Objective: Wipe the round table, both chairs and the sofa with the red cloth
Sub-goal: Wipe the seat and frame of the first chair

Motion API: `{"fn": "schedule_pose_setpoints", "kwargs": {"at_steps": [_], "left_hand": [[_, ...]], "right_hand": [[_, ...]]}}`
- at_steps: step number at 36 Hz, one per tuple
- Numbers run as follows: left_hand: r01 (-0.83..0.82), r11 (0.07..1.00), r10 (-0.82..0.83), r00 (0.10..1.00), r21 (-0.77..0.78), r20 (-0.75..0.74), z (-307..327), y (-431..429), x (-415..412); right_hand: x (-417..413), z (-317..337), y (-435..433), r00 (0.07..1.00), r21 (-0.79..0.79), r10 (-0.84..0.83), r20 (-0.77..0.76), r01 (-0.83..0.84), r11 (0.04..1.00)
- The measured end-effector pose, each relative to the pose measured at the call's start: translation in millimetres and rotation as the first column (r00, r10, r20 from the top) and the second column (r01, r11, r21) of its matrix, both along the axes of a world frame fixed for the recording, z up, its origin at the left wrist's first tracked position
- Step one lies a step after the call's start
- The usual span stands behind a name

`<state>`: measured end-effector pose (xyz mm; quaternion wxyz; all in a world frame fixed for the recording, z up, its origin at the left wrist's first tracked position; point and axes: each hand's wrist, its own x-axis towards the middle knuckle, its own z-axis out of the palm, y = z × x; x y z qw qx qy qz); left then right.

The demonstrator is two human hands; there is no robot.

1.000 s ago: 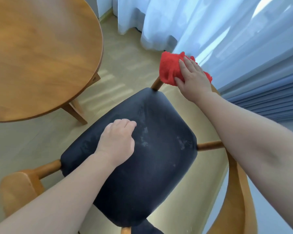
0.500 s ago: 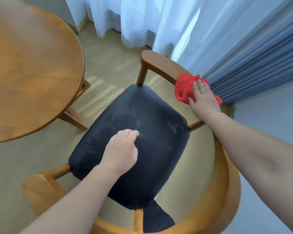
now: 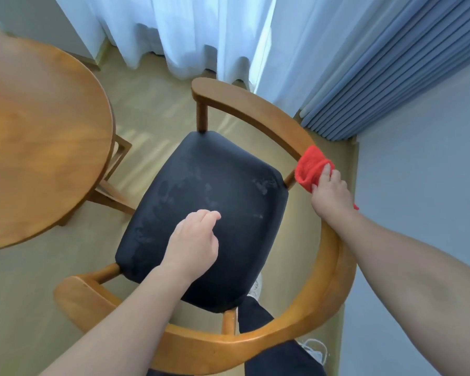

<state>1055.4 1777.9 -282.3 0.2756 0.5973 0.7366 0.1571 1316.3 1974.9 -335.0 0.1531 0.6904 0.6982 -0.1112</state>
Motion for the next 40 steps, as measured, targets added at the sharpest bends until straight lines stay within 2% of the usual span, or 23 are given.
{"fn": "schedule_pose_setpoints", "kwargs": {"at_steps": [8,15,24,30,35,40], "left_hand": [[0.028,0.999,-0.028,0.999,-0.028,0.017,23,-16,6],[0.097,0.995,-0.097,0.995,-0.026,0.002,40,-36,-1],[0.154,0.988,-0.154,0.988,-0.012,-0.019,53,-68,-25],[0.238,0.971,-0.238,0.971,0.004,-0.022,65,-100,-50],[0.327,0.945,-0.325,0.944,0.029,-0.053,73,-125,-67],[0.338,0.940,-0.335,0.940,0.037,-0.063,72,-139,-74]], "right_hand": [[11,14,-31,0.995,-0.107,-0.058,0.080,0.066,0.992],[18,32,-70,0.986,-0.120,-0.124,0.114,0.137,0.983],[25,46,-128,0.957,-0.042,-0.282,0.063,0.285,0.958],[14,50,-190,0.907,0.035,-0.421,-0.024,0.421,0.906],[-1,42,-234,0.869,0.100,-0.490,-0.069,0.495,0.863],[-11,34,-253,0.847,0.149,-0.525,-0.088,0.532,0.834]]}}
